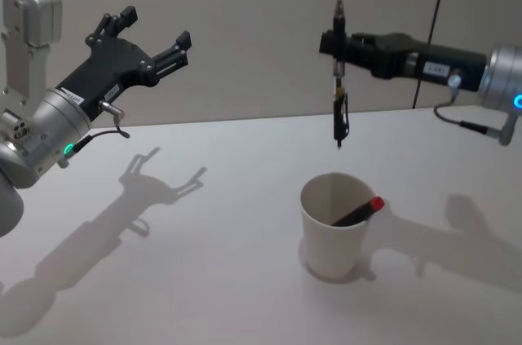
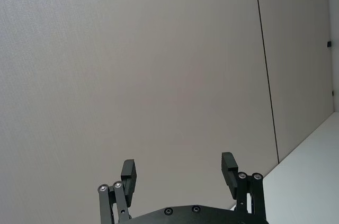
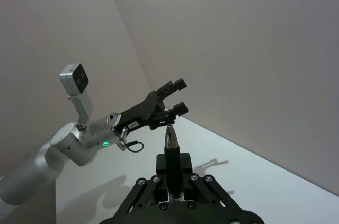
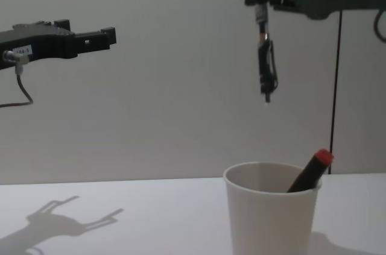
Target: Place the pen into the pen holder.
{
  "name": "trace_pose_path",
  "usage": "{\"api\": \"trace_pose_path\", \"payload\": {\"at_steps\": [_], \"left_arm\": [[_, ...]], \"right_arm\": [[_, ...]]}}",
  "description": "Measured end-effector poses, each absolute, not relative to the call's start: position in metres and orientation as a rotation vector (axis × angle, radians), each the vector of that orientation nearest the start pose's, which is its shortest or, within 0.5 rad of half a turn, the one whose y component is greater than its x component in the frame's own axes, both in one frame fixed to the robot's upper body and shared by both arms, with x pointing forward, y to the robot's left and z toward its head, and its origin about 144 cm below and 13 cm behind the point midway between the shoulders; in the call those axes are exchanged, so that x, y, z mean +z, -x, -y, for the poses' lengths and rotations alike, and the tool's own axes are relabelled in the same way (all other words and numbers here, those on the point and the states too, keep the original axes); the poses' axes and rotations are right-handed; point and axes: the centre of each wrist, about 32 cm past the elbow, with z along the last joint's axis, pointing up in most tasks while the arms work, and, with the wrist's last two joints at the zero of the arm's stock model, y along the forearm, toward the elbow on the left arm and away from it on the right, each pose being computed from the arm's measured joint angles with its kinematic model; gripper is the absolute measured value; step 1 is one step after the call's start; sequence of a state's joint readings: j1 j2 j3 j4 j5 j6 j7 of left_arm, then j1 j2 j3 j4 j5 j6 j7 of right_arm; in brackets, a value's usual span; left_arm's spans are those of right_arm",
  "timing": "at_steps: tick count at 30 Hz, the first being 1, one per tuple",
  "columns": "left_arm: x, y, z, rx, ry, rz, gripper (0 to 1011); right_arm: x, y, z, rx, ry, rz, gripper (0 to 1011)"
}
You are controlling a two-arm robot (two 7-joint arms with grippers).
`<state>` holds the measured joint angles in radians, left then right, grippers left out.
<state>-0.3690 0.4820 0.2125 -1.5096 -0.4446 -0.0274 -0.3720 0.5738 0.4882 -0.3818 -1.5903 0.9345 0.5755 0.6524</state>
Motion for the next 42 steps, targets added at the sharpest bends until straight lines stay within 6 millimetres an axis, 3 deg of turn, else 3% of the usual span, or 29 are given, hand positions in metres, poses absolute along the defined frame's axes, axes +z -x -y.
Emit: {"api": "trace_pose_path", "payload": {"at_steps": [24,32,42], "left_arm": [[1.264,-0.543,-0.314,1.039,0.084,0.254,1001],[1.264,-0.543,-0.314,1.039,0.084,0.254,1001],[1.264,-0.543,-0.314,1.039,0.084,0.254,1001]], "right_arm": [[1.312,-0.546,0.244,-0.464,0.032,-0.31,142],[1.309,-0.545,0.244,-0.471,0.047,-0.313,331],[1.308,-0.544,0.244,-0.476,0.057,-0.315,642]]}}
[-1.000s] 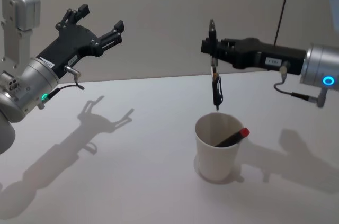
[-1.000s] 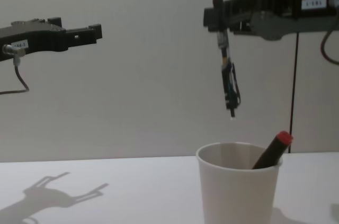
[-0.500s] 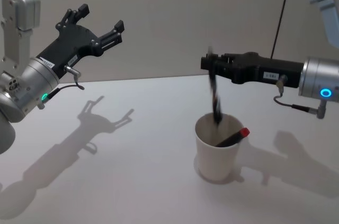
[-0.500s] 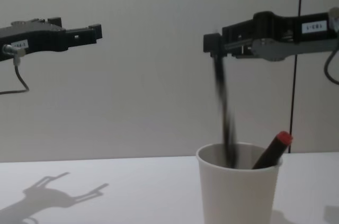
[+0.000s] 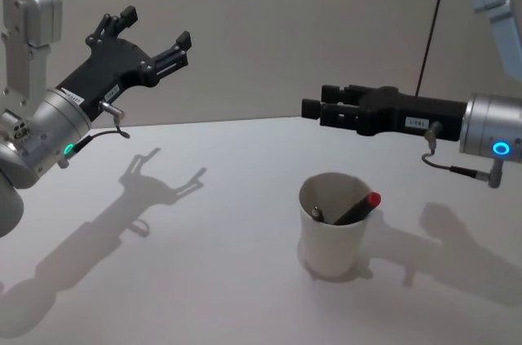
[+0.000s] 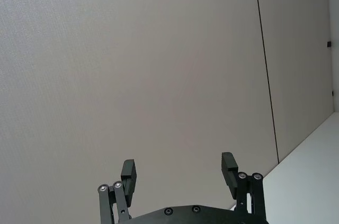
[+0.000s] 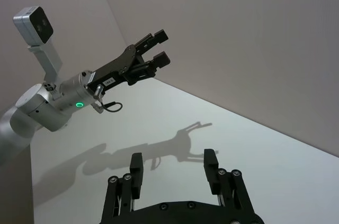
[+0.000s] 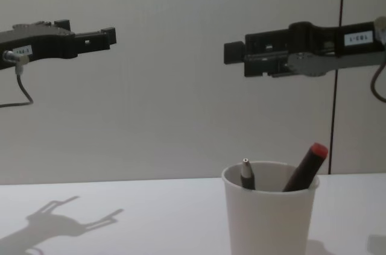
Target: Place the pen into the pen holder.
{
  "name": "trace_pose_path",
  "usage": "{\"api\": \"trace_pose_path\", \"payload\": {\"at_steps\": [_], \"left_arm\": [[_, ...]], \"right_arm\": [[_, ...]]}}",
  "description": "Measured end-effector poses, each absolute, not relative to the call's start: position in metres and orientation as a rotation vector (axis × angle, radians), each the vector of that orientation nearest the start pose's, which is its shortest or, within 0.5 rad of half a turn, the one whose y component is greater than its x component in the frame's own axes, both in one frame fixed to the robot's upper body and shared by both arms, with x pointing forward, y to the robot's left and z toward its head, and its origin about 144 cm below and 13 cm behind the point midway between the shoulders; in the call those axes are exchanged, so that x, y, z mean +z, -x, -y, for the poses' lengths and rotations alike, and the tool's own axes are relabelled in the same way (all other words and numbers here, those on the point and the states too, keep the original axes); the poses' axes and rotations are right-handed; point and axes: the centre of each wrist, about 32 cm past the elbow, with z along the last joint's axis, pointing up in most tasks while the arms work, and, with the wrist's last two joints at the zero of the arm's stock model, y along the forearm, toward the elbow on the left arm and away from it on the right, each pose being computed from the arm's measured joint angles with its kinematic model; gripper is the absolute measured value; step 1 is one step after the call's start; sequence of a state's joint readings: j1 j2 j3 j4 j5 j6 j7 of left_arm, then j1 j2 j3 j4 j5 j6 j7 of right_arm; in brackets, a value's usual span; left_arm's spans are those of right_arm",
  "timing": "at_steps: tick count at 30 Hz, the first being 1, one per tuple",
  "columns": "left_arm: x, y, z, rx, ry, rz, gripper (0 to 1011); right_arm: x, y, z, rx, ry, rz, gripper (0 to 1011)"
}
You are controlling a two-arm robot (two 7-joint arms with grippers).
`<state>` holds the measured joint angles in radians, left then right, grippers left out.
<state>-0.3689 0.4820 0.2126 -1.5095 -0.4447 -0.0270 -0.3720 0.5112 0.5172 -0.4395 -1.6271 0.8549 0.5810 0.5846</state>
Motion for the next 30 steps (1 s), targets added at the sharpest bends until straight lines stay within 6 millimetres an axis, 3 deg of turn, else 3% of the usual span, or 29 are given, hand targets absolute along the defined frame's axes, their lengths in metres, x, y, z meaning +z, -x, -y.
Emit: {"api": "trace_pose_path", "payload": {"at_steps": [8,13,30], "left_arm": [[1.264,-0.543,-0.314,1.039,0.084,0.254,1001],[1.264,-0.543,-0.314,1.039,0.084,0.254,1001],[1.264,-0.543,-0.314,1.039,0.084,0.254,1001]], "right_arm": [[1.312,-0.543,0.244,-0.48,0.046,-0.304,910],[1.321,-0.543,0.247,-0.495,0.013,-0.274,1002],[1.354,-0.54,0.271,-0.674,-0.095,-0.144,1001]]}}
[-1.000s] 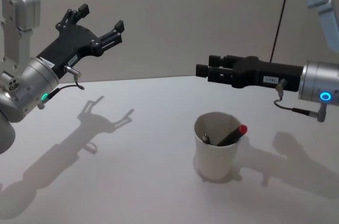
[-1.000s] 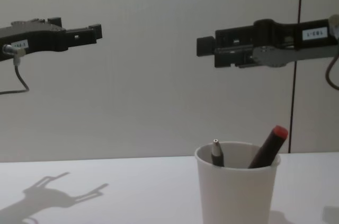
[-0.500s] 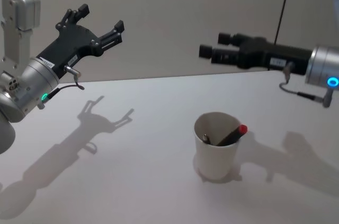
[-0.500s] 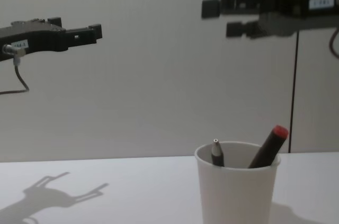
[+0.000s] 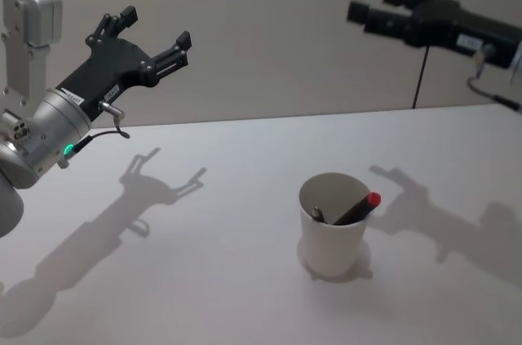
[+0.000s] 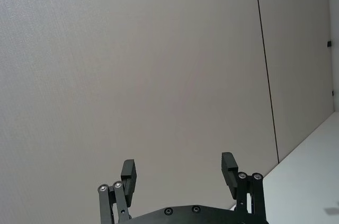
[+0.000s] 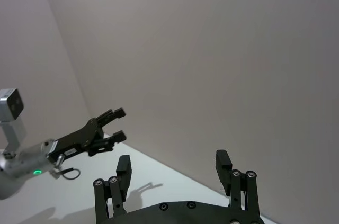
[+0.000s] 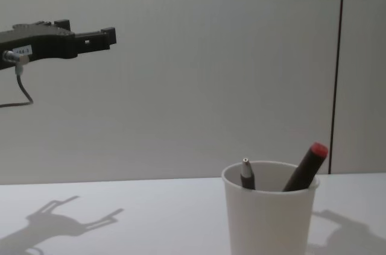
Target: Place the pen into the pen holder.
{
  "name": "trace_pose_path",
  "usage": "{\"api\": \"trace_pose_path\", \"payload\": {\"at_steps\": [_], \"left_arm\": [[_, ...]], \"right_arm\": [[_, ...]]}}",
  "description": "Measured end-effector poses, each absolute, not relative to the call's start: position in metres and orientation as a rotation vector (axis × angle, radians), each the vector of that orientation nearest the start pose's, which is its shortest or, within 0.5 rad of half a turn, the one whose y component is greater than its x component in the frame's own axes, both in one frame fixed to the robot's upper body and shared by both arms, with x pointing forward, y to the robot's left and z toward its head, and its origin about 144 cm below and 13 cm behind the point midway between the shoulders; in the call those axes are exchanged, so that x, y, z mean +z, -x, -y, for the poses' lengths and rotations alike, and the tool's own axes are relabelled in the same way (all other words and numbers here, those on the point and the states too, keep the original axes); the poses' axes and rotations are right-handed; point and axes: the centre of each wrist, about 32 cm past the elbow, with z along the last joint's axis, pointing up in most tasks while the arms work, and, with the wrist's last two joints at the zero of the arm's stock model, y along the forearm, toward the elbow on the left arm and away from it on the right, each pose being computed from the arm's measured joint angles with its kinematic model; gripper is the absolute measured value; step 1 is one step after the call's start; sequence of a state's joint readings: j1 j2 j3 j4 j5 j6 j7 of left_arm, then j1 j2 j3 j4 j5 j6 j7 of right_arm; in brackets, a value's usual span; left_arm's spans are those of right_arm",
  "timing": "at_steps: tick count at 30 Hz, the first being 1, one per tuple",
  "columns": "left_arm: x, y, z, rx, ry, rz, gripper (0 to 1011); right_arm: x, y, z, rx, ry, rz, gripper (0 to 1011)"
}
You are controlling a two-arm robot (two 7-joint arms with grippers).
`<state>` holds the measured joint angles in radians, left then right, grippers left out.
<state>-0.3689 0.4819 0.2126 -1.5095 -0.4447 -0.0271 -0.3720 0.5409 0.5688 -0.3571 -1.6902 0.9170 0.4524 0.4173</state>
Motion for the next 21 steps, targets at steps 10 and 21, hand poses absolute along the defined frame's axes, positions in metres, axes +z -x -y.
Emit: {"api": "trace_pose_path", "payload": {"at_steps": [10,21], "left_arm": [[1.256,-0.539,-0.302,1.048,0.064,0.25,1001],[1.231,-0.522,-0.256,1.082,-0.003,0.248,1001]], "right_arm": [[1.369,-0.538,0.287,-0.813,-0.146,-0.073,1002],[1.382,-0.537,0.302,-0.933,-0.188,-0.011,1001]]}}
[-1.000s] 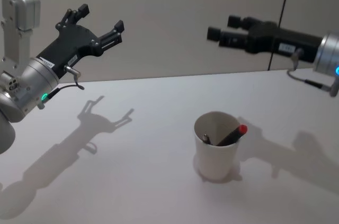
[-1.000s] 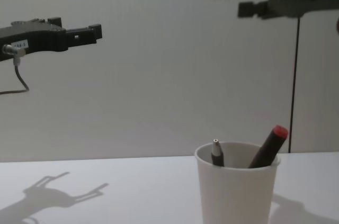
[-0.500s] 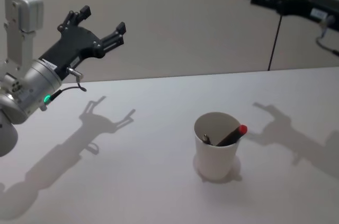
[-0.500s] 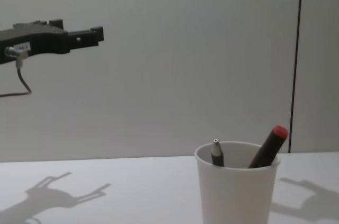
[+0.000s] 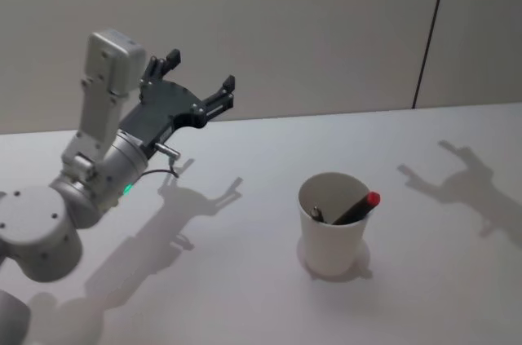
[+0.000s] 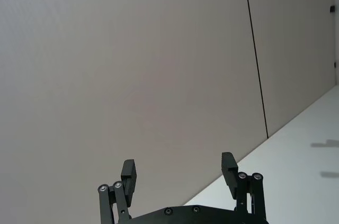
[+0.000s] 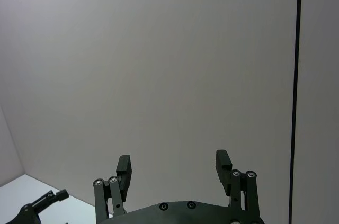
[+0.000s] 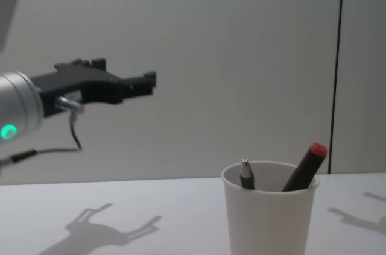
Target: Place the pen into the pen holder.
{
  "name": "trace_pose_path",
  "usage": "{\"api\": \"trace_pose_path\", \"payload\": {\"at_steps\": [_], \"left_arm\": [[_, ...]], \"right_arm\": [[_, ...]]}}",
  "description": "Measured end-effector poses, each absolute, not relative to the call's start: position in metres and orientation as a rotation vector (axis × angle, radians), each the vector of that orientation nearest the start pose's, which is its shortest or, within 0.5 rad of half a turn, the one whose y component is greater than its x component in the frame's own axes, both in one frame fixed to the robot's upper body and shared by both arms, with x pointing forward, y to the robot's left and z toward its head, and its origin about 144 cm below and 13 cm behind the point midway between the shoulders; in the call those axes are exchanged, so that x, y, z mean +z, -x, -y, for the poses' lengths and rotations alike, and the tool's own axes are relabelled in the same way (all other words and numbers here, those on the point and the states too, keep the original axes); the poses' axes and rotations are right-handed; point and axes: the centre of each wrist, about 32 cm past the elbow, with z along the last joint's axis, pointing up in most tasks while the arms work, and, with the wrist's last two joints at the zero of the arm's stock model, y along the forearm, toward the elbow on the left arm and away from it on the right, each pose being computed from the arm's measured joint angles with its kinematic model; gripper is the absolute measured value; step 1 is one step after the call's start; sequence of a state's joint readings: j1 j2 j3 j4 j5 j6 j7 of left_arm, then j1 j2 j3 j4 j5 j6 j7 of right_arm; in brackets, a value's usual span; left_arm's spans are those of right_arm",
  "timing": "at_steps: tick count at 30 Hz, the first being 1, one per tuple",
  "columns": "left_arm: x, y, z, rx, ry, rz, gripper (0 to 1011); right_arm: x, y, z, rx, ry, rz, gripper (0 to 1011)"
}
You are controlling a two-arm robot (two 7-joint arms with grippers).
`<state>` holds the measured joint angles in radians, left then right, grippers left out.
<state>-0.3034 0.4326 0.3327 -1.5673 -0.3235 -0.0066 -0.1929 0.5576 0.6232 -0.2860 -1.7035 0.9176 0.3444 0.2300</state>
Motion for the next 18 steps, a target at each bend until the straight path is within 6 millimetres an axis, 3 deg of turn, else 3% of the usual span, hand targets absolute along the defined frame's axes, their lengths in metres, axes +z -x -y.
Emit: {"api": "trace_pose_path", "payload": {"at_steps": [11,18], "left_arm": [[1.209,-0.499,-0.21,1.116,-0.051,0.262,1001],[1.205,-0.492,-0.199,1.122,-0.06,0.267,1001]], "right_arm": [[1.361,-0.533,0.295,-0.962,-0.175,-0.007,1002],[1.336,-0.527,0.287,-1.0,-0.16,0.0,1002]]}}
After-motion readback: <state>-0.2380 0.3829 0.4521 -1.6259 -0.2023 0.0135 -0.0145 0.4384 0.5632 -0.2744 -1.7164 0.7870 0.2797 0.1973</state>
